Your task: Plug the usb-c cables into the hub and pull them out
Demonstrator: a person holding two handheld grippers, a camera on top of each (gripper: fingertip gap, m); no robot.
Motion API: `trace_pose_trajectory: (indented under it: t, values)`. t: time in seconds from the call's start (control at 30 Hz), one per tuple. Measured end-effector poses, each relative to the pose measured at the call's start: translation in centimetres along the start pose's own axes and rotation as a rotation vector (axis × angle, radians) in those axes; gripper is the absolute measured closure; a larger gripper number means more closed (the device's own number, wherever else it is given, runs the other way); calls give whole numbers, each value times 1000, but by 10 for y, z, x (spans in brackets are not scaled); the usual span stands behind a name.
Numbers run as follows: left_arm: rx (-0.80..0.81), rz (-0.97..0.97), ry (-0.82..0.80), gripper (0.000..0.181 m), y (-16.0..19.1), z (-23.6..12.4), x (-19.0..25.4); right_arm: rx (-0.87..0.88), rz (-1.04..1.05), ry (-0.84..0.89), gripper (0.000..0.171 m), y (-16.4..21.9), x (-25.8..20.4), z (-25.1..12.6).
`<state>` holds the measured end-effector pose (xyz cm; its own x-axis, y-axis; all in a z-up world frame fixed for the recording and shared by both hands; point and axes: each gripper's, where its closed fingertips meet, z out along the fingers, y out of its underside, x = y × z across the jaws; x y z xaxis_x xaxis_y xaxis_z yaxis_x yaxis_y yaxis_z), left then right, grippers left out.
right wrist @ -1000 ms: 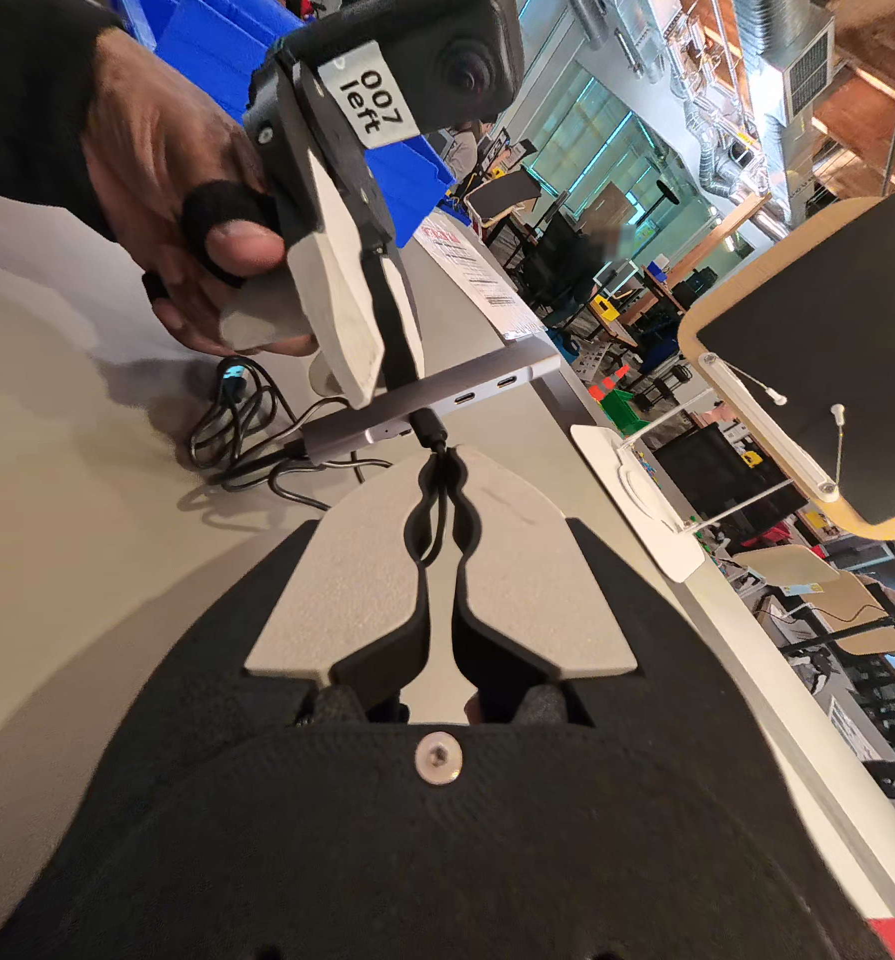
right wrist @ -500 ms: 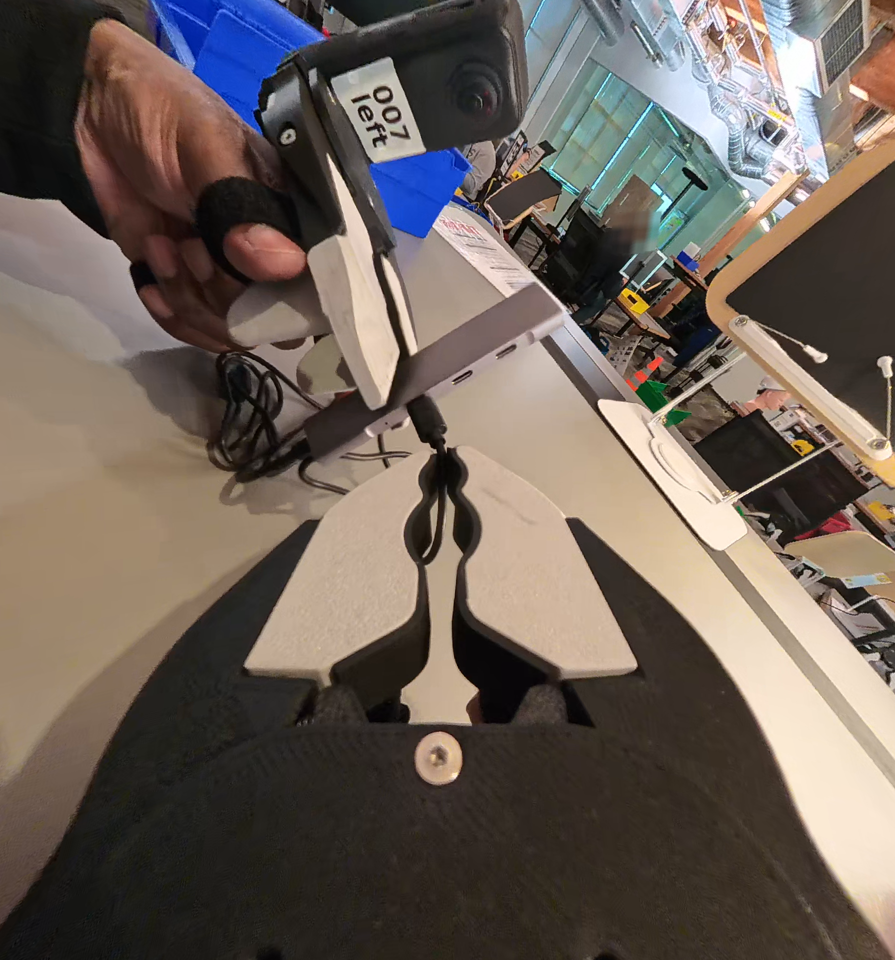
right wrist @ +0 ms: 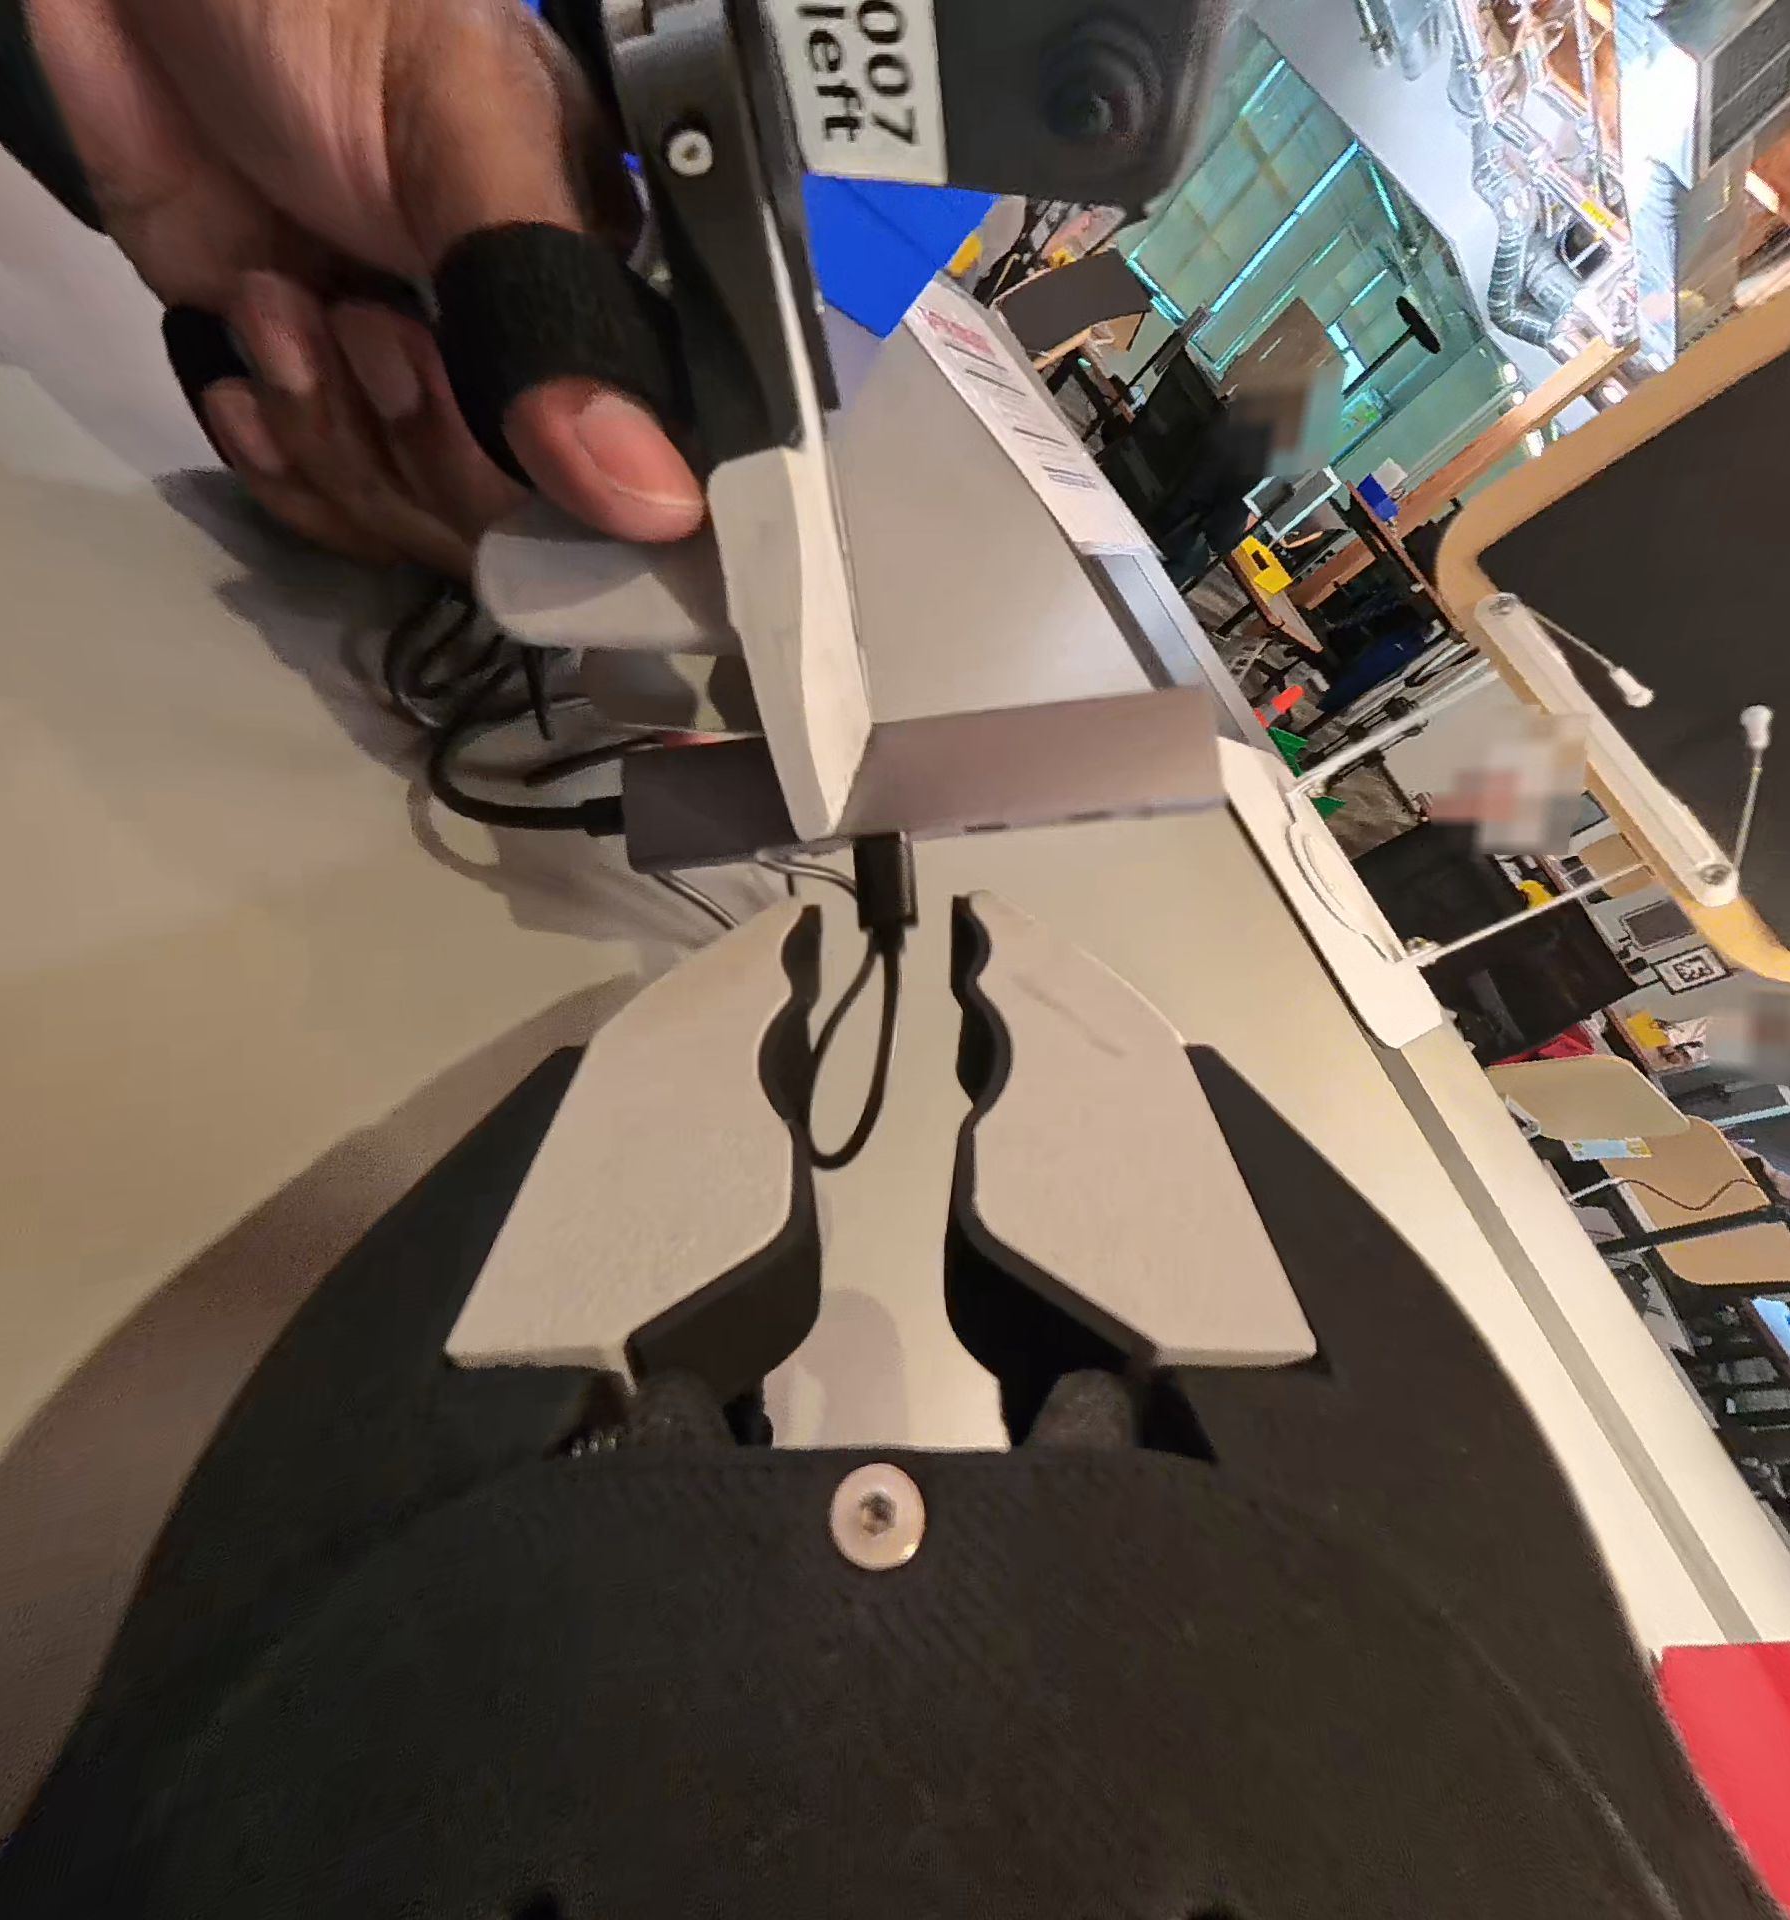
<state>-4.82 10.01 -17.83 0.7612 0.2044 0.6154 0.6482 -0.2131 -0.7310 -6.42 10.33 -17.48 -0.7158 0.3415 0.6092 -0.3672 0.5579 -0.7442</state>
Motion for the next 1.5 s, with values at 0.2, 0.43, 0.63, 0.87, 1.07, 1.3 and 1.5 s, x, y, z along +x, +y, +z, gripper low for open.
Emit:
trace_pose_trajectory:
  t: [0.2, 0.43, 0.63, 0.87, 1.07, 1.3, 1.5]
  values:
    - [-58, 16, -43, 172, 9, 10, 2, -34, -94, 15, 156, 5, -7, 2]
    - [25, -3, -27, 172, 5, 7, 8, 9, -130, -46, 159, -1, -6, -2]
    - [54, 19, 1, 172, 4, 5, 14, 54, -118, -100, 159, -7, -8, -7]
    - [116, -4, 23, 172, -5, 5, 15, 14, -87, -57, 159, -7, -1, -9]
    - [132, 4, 24, 172, -9, 12, 15, -12, 104, -62, 159, -1, 3, -15]
    - [163, 3, -9, 172, -18, 26, 13, -137, 275, 85, 160, 15, 11, -24]
    - [191, 5, 8, 172, -23, 38, 20, -72, 482, -12, 159, 18, 13, -37]
